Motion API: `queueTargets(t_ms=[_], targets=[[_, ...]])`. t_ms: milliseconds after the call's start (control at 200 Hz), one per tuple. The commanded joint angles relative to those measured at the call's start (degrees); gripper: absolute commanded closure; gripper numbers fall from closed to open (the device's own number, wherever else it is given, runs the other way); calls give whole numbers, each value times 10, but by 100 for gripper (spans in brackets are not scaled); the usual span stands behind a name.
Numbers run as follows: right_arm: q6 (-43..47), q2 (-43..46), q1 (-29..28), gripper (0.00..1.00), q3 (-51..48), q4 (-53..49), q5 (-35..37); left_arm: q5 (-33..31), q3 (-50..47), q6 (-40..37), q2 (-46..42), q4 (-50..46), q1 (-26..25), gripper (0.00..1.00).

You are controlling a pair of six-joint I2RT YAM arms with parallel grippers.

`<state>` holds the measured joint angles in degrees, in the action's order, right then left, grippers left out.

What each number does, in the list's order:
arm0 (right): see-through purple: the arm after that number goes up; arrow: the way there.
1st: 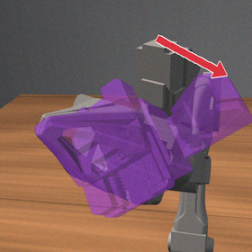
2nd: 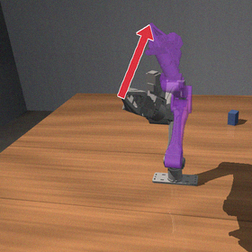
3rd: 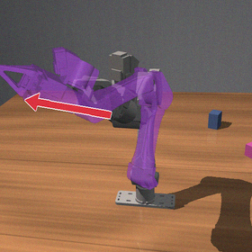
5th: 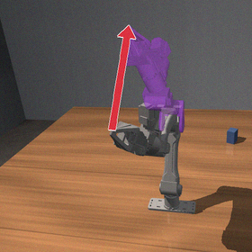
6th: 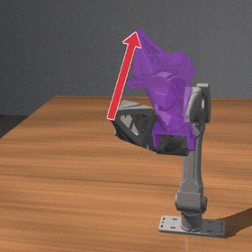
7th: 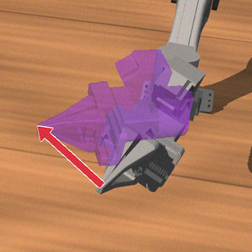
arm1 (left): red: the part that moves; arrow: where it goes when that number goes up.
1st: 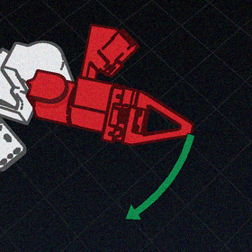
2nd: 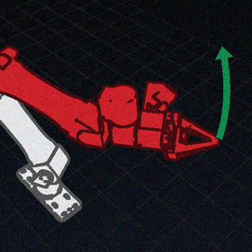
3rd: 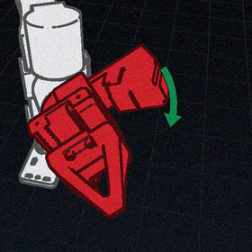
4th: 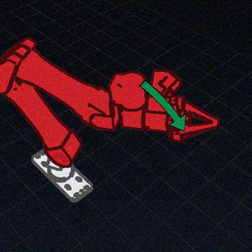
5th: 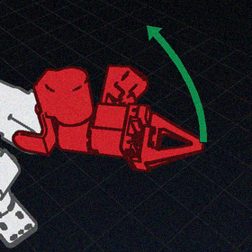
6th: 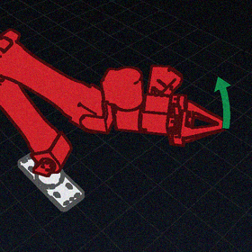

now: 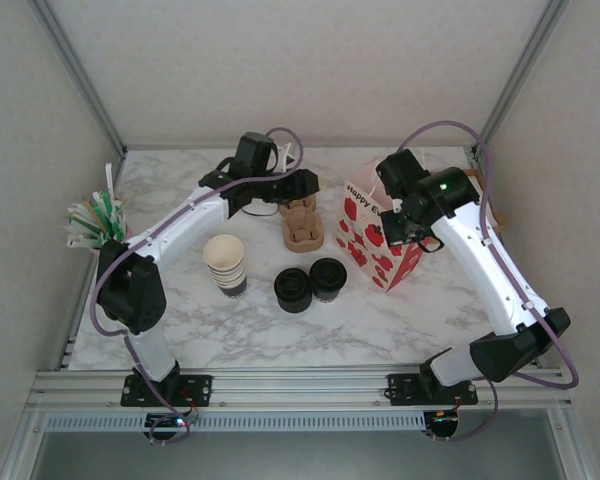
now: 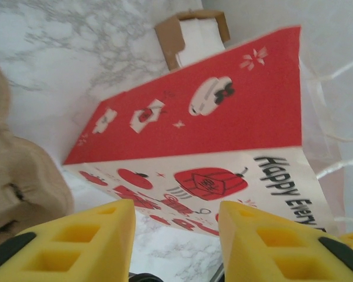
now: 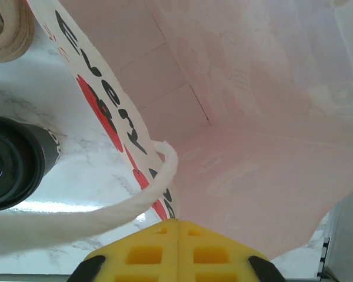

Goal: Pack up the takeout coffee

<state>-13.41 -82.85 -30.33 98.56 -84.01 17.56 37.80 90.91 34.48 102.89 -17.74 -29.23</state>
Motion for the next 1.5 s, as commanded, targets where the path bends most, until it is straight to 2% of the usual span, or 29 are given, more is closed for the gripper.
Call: queueTargets(t_ms=[0,210,676,806,1207,1337,1492], targets=[[-27,-6,-7,100,19,-29,22,21,22,-4,20,12,-30,61],[-38,3,-14,100,22,-43,34,32,46,-3,57,15,-57,64],[-56,25,-33,100,27,-60,45,46,104,4,128,23,-75,66],[-54,24,-40,94,21,-52,42,47,110,6,135,23,-77,66],[-50,29,-46,67,55,-35,19,34,73,8,120,32,-77,66],[-44,42,-45,53,67,-17,-4,26,59,8,109,33,-76,66],[-40,69,-45,29,72,29,-48,20,40,12,97,40,-69,66]])
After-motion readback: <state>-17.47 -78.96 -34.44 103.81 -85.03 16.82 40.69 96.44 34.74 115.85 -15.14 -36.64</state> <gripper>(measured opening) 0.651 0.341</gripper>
